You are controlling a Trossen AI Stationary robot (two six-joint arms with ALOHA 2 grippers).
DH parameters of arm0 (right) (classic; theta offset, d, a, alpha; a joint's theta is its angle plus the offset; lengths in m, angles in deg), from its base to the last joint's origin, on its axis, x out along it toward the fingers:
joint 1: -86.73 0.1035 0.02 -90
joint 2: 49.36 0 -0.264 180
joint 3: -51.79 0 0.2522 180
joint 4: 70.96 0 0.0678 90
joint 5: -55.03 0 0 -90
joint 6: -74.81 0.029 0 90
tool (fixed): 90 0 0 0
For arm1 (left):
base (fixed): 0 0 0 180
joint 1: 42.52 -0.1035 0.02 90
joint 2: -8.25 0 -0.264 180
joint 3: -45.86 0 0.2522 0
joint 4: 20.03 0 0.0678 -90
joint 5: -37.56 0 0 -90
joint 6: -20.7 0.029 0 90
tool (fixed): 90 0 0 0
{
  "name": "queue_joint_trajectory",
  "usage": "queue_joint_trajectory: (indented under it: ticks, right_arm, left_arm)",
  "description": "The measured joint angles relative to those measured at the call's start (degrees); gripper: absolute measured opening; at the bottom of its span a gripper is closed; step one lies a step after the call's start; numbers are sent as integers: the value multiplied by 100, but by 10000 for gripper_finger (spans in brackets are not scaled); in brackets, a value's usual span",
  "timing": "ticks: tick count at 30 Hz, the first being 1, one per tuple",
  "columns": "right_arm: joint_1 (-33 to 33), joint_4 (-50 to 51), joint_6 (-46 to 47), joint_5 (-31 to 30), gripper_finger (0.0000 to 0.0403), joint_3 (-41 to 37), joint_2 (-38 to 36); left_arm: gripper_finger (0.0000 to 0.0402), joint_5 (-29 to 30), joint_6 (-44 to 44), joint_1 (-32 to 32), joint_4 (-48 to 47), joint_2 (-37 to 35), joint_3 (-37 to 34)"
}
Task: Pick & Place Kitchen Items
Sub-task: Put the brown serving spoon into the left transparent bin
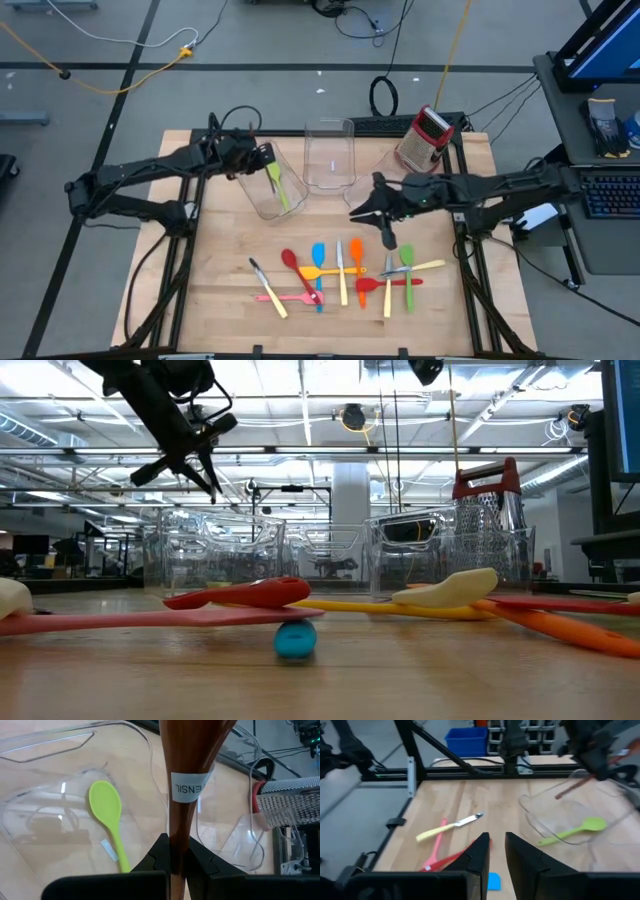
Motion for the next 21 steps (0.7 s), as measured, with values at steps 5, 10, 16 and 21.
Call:
queue_joint_trajectory:
  ticks: [5, 10, 16, 21]
  right_arm:
    - [229, 497, -50, -609, 51, 0, -342]
    - [496, 789, -46, -1049, 51, 0, -618]
    - [851, 1062, 90, -1506, 51, 0, -881]
    - [1174, 1312, 267, -1968, 51, 0, -1042]
  left_arm:
    - [16, -161, 0, -185, -183, 2, 0]
    - [16, -348, -24, -324, -297, 2, 0]
    - [16, -504, -71, -494, -297, 2, 0]
    - [16, -702, -108, -687, -305, 2, 2]
